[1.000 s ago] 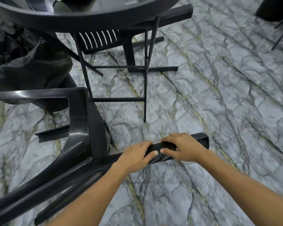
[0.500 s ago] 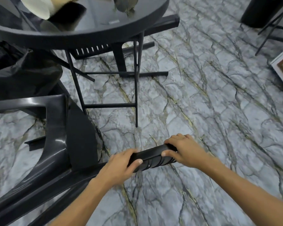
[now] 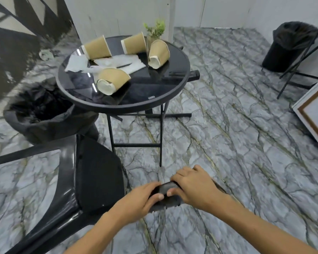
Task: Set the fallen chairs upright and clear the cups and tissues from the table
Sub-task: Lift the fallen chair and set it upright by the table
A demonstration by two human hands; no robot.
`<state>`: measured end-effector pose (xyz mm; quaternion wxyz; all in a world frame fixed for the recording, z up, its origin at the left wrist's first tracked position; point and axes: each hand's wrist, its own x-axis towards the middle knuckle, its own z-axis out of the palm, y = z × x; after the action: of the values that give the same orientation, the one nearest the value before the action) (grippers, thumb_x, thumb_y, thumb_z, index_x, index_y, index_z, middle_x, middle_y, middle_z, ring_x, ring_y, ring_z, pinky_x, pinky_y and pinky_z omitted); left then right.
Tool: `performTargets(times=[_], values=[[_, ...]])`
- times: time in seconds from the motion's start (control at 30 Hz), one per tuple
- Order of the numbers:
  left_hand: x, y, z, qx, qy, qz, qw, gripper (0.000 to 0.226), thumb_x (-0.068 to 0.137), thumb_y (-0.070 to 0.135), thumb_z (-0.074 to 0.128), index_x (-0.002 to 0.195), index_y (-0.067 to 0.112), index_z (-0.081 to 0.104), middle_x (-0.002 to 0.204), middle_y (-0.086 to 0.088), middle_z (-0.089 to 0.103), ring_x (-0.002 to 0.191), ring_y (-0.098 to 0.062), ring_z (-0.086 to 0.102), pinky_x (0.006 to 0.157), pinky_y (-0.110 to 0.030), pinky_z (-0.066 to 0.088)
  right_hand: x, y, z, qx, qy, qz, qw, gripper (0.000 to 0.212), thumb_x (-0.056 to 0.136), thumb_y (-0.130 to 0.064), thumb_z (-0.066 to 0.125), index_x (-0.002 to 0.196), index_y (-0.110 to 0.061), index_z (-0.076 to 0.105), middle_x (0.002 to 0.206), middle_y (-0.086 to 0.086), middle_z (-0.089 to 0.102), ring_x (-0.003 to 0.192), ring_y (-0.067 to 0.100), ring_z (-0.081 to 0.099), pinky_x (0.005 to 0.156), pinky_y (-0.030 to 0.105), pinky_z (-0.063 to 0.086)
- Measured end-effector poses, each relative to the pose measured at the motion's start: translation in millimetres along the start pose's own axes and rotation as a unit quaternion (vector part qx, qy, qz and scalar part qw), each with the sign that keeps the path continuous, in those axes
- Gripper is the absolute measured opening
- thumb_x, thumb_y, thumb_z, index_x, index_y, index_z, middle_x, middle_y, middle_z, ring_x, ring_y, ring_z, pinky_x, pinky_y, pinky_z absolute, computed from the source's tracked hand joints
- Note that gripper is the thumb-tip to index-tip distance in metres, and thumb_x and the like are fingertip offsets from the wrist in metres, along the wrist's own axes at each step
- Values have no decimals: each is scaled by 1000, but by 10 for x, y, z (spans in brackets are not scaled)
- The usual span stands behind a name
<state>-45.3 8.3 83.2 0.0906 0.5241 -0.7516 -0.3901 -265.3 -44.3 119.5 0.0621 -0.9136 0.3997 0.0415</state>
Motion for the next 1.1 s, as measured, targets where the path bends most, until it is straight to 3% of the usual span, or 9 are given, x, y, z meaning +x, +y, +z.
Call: performTargets(times=[0.13,0.23,0.37,0.43,0.63,0.8,0.9,0.97,1.1], values=[[-355,150,-270,-33,29,10,999,45,97,70,29,128,41,47,103,22,62,90,2,59,76,-20,48,-29,-148,-530,21,25,-28,999,47,93,-65,45,113,-26,62,107,-4,66,101,21,58,80,36,40],[-575,235,-552,-34,42,-3,999,32,102,56,36,125,39,49,102,20,63,90,2,59,78,-24,50,-50,-163,-904,125,25,-44,991,42,92,-66,45,109,-32,63,96,-10,66,90,14,60,73,38,51],[-936,284,-924,-47,64,-23,997,21,102,53,38,121,51,46,103,21,64,93,-1,61,81,-26,50,-46,-84,-1212,302,41,-8,952,47,86,-75,52,75,-30,59,62,-6,57,57,13,53,53,39,43],[-1154,296,-1094,-42,85,-30,995,21,98,62,35,119,62,40,108,28,62,98,2,61,85,-21,48,-52,-54,-1255,352,38,1,935,44,86,-73,54,71,-31,59,56,-7,52,51,11,49,51,33,36],[-1570,400,-1370,-7,100,-73,992,26,96,68,30,117,56,38,104,17,64,96,-3,60,89,-35,49,113,-454,-1360,371,55,-29,927,65,85,-77,50,71,-13,56,56,3,50,51,17,47,50,27,29],[-1378,914,-1541,-30,175,-3,984,34,97,67,38,121,46,48,112,22,64,106,-1,62,88,-23,49,258,-736,-1510,352,89,-68,929,52,90,-62,57,64,-19,47,53,-5,45,50,15,45,50,26,30],[-1229,1131,-1617,-4,147,4,989,37,98,65,38,120,38,52,90,16,66,82,-1,62,73,-28,52,243,-832,-1527,360,75,-77,927,40,94,-47,61,66,-23,47,55,-4,47,48,10,40,49,27,28],[-1253,1152,-1632,-5,141,8,990,33,100,60,41,117,35,54,78,13,64,70,-5,60,64,-29,48,222,-882,-1546,370,65,-89,922,36,92,-52,61,69,-27,50,56,-6,49,48,9,43,48,24,29],[-1473,1051,-1720,-9,168,5,986,28,99,59,43,113,39,54,82,10,66,74,-7,62,68,-28,50,117,-775,-1507,378,25,-79,922,30,82,-70,62,82,-40,59,68,-15,60,58,7,55,51,18,35]])
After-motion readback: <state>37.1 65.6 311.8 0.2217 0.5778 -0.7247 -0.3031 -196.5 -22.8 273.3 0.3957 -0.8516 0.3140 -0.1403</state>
